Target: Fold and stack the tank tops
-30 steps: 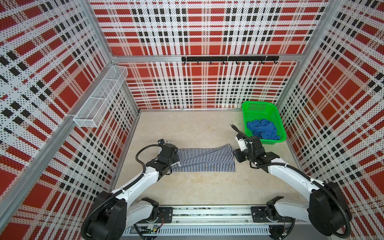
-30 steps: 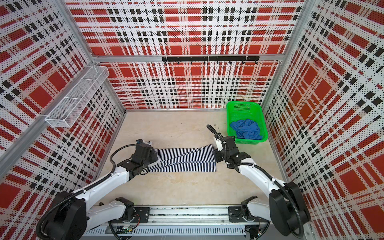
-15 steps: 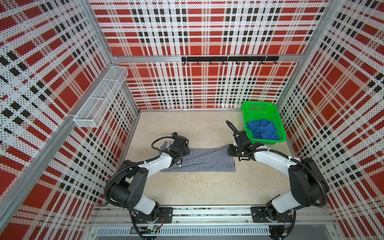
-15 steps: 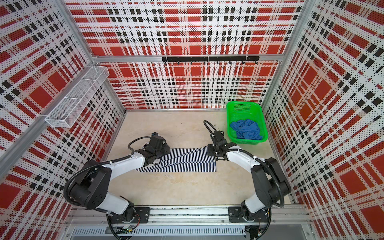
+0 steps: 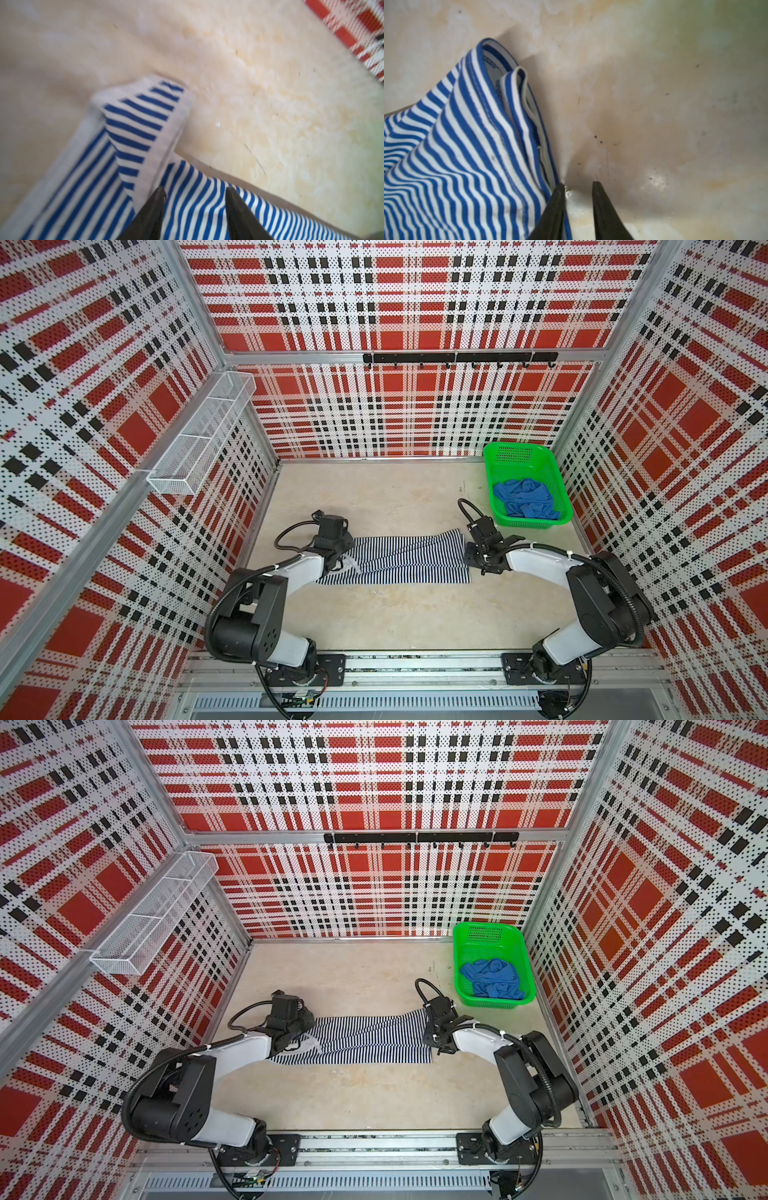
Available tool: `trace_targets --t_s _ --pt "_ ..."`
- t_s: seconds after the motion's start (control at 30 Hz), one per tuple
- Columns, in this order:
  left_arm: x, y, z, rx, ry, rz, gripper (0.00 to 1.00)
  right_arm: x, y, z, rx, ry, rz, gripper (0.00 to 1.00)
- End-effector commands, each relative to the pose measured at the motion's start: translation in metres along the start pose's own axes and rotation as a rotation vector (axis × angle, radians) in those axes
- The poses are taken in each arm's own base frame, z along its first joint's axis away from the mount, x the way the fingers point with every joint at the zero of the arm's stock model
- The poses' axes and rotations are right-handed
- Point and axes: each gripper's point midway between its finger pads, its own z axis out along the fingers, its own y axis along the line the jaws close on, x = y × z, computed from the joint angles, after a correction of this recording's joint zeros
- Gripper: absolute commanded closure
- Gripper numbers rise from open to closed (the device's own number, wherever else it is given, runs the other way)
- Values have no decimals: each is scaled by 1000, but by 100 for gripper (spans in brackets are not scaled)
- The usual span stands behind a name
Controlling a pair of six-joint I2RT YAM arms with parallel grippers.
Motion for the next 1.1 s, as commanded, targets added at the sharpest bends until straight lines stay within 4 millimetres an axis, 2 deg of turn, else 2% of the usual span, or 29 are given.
trace_targets --t_s 0.0,0.1,0.17,0.3,0.53,0.73,1.07 --pt "-25 12 -11 -39 -53 8 48 -33 17 -26 -43 -97 -9 73" --pt "-38 21 -13 -51 -80 -8 47 -43 34 -35 -102 -117 -38 72" --pt "-42 23 -10 -61 -80 -1 47 -42 46 -36 -135 -116 -56 72" --pt "-45 18 1 -91 -41 65 48 -32 70 -26 -190 -83 -83 73" --pt "-43 6 22 -183 56 239 54 -14 99 -4 -243 -30 -113 73" --pt "-35 -5 46 -261 135 352 57 -3 102 14 -238 -2 -119 73" --pt "-31 3 74 -369 164 462 59 3 98 25 -223 12 -123 73"
